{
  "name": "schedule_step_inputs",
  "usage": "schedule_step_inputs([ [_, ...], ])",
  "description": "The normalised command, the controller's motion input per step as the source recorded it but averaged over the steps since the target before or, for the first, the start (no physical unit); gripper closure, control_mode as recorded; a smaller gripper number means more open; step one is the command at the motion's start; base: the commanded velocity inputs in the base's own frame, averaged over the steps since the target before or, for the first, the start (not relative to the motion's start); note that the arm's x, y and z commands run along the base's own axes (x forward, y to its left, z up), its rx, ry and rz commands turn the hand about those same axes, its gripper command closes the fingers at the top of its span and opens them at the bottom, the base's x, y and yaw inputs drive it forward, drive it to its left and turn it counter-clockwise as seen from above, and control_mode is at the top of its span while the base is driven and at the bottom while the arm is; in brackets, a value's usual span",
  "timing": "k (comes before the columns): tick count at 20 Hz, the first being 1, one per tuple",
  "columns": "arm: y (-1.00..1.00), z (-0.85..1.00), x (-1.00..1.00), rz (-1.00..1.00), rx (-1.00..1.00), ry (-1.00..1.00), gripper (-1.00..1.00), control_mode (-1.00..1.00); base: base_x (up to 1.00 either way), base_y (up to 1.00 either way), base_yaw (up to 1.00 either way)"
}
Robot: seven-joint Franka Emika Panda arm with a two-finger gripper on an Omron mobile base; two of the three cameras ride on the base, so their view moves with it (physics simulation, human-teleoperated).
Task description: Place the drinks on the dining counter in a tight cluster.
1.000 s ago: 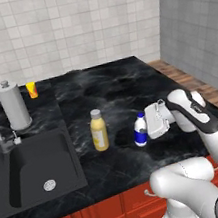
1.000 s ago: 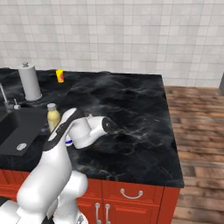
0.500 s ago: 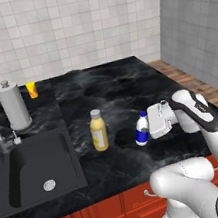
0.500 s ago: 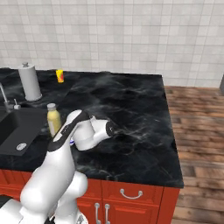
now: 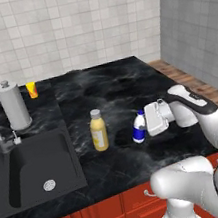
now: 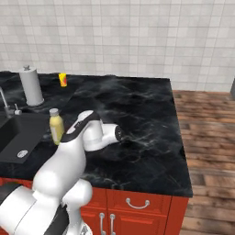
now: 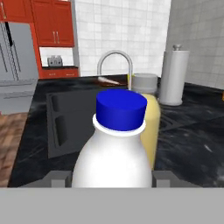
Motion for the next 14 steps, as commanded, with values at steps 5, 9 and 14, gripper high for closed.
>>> schedule_step_inputs([
  [5,0.03,-0.10,0.46,0.03,0.00,0.00,1.00,-1.00,0.00,0.00,0.00],
  [9,0.19,-0.20,0.52,0.00,-0.02,0.00,1.00,-1.00,0.00,0.00,0.00],
  [14,0.30,-0.24,0.47,0.00,-0.04,0.00,1.00,-1.00,0.00,0.00,0.00],
])
